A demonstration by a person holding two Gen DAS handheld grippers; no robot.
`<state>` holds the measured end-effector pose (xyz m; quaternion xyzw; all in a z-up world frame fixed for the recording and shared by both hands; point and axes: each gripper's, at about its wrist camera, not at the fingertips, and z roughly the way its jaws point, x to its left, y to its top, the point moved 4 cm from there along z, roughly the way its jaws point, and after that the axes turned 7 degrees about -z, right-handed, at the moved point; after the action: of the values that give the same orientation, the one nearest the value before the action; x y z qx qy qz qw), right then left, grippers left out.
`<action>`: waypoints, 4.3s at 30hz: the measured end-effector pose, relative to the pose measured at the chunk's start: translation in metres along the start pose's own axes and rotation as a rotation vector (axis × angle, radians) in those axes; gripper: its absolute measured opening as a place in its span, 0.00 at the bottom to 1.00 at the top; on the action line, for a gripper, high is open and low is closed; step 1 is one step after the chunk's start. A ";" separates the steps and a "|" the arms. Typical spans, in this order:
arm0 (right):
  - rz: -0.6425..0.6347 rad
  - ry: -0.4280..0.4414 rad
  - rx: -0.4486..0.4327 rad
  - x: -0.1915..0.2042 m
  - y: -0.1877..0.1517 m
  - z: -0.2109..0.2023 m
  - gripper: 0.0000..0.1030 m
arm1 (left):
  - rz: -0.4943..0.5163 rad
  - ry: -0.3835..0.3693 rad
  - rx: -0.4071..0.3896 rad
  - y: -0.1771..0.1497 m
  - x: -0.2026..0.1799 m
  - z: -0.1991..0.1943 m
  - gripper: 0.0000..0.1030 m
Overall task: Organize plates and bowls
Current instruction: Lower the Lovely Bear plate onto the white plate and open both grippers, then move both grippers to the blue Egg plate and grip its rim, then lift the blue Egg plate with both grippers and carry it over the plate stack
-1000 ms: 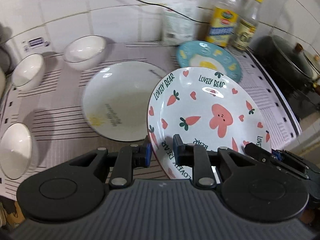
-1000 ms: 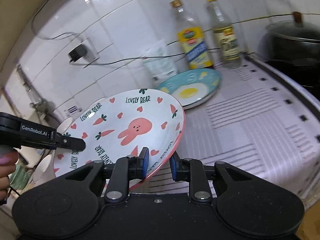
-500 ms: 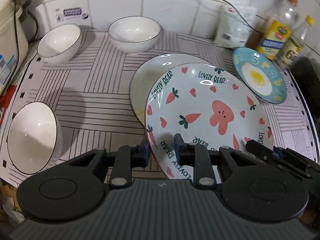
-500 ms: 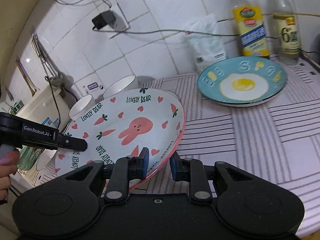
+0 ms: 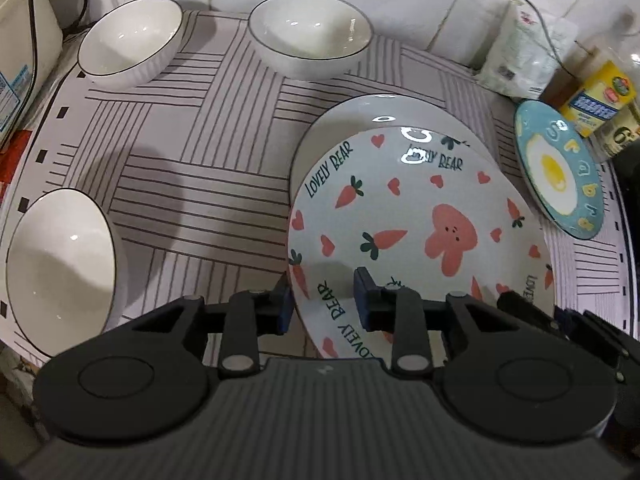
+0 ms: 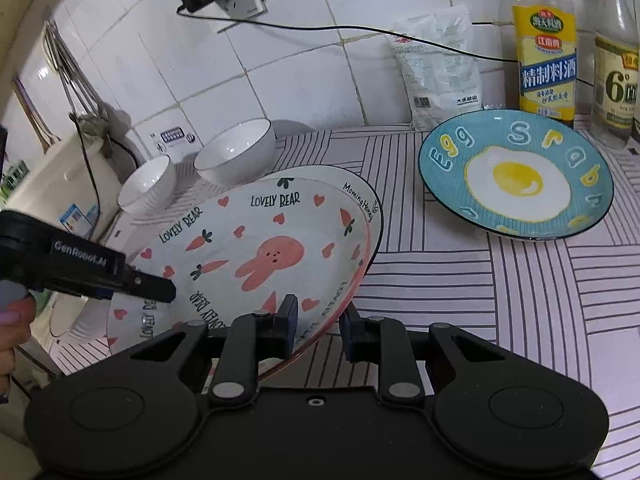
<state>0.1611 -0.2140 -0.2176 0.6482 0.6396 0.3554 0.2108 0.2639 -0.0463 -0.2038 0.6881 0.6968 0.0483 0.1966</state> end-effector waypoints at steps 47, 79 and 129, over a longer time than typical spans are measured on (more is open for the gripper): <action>-0.092 -0.207 -0.096 -0.017 0.016 -0.042 0.32 | 0.312 0.059 -0.109 -0.011 -0.070 -0.062 0.29; 0.156 -0.364 -0.255 -0.179 0.000 -0.029 0.48 | 0.471 -0.087 -0.165 0.080 -0.230 0.090 0.57; 0.281 -0.105 -0.232 -0.139 0.016 -0.080 0.21 | 0.495 -0.052 -0.230 0.012 -0.199 -0.022 0.29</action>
<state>0.1239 -0.3657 -0.1798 0.7200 0.4856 0.4186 0.2656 0.2627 -0.2362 -0.1382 0.8116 0.4920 0.1559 0.2737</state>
